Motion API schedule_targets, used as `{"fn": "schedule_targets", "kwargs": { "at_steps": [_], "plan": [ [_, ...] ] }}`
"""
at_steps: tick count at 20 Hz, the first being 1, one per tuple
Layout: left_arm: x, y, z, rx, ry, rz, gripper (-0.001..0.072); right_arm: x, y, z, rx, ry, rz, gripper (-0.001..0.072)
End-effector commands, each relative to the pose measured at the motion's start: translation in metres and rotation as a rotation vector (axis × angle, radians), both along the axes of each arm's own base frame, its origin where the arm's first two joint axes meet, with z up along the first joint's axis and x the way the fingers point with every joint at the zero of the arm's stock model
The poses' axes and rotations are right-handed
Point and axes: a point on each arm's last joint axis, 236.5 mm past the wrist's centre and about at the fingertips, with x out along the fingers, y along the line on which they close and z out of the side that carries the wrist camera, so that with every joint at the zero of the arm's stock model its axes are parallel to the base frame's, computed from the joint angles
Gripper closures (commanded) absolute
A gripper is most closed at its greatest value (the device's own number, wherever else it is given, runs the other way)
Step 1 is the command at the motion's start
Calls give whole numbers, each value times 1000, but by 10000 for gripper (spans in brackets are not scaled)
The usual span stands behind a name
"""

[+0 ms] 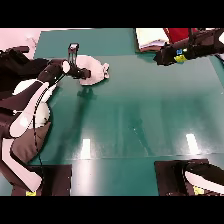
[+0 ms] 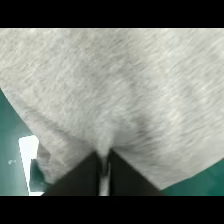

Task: Fold the shirts.

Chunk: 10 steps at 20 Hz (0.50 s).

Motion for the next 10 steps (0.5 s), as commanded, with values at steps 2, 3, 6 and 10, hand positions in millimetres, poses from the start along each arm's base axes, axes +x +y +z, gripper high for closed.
{"fn": "schedule_targets", "kwargs": {
  "at_steps": [2,3,6,10],
  "plan": [
    [7,-2,46,4,-26,-17,687,1,0,7,4,-14,-1,700],
    [11,-1,84,9,-85,-28,687,2,0,18,10,-40,-1,700],
    [-5,4,258,-6,-410,-78,687,4,-1,70,34,-159,-3,700],
    [-89,13,413,-51,-683,-108,688,-3,-4,139,72,-319,-7,700]
  ]
}}
